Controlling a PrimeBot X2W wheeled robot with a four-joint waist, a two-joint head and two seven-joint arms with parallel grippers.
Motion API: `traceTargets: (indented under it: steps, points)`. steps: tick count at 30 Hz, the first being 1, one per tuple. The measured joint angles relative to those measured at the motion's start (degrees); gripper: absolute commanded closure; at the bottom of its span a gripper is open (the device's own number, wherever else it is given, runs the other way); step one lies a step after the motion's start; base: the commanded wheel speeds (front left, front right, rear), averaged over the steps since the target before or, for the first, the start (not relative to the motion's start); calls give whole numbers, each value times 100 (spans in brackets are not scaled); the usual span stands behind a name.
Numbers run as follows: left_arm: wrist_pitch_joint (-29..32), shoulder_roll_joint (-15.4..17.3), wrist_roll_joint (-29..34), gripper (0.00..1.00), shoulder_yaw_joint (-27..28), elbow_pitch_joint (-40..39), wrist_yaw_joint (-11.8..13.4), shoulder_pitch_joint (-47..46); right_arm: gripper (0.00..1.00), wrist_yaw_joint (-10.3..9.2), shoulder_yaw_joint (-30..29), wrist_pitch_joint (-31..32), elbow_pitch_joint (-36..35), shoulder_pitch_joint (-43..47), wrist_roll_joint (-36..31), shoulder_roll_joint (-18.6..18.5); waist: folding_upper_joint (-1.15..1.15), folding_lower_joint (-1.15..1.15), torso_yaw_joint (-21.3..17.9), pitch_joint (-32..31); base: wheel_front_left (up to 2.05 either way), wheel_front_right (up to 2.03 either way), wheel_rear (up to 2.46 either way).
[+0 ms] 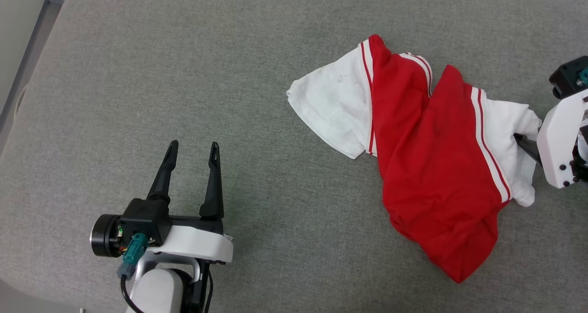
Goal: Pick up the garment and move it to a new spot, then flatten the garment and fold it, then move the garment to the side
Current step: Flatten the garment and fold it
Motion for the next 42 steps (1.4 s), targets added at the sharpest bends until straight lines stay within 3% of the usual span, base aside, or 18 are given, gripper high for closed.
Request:
traceTargets:
  steps: [1, 2, 9, 14, 20, 29, 30, 31, 42]
  points:
    - [0, 0, -1, 0, 3, -1, 5, 0, 73, -3, 46, -71, 20, -15, 31, -10, 0, 0, -6, 5, 0, 0, 0]
    - [0, 0, 0, 0, 11, 0, 21, 0, 100, -3, 87, -170, 41, -19, 52, -14, 0, 0, -17, -1, 0, 0, 0]
    - [0, -1, 47, 0, 123, 30, 36, 17, 100, 19, 214, -903, 143, -28, 399, -65, 0, 1, -182, -182, 0, 0, 0]
    - [0, -7, 82, 0, 157, 30, -3, 61, 100, 16, -16, -1170, 397, 68, 677, -512, 0, 1, -330, -361, 0, 0, 0]
    - [0, -4, 101, 0, 172, 20, -18, 121, 100, 16, -157, -1200, 854, 466, 836, -794, 0, 1, -430, -425, 0, 0, 0]
    - [0, -4, 137, 0, 222, 89, -103, 114, 100, 18, -516, -1528, 1590, 693, 940, -534, 0, 0, -403, -383, 0, 0, 0]
    - [0, -4, 159, 0, 245, 110, -111, 115, 55, 16, -545, -1681, 1617, 693, 925, -486, 0, 0, -408, -404, 0, 0, 0]
    - [0, -3, 163, 0, 267, 137, -140, 115, 0, 15, -572, -1862, 1637, 693, 892, -436, 0, 0, -414, -434, 0, 0, 0]
    - [0, 76, 248, 0, 613, 309, -422, -11, 0, 14, -1161, -4381, 1492, 797, -77, 34, 0, 0, -633, -1002, 0, 0, 0]
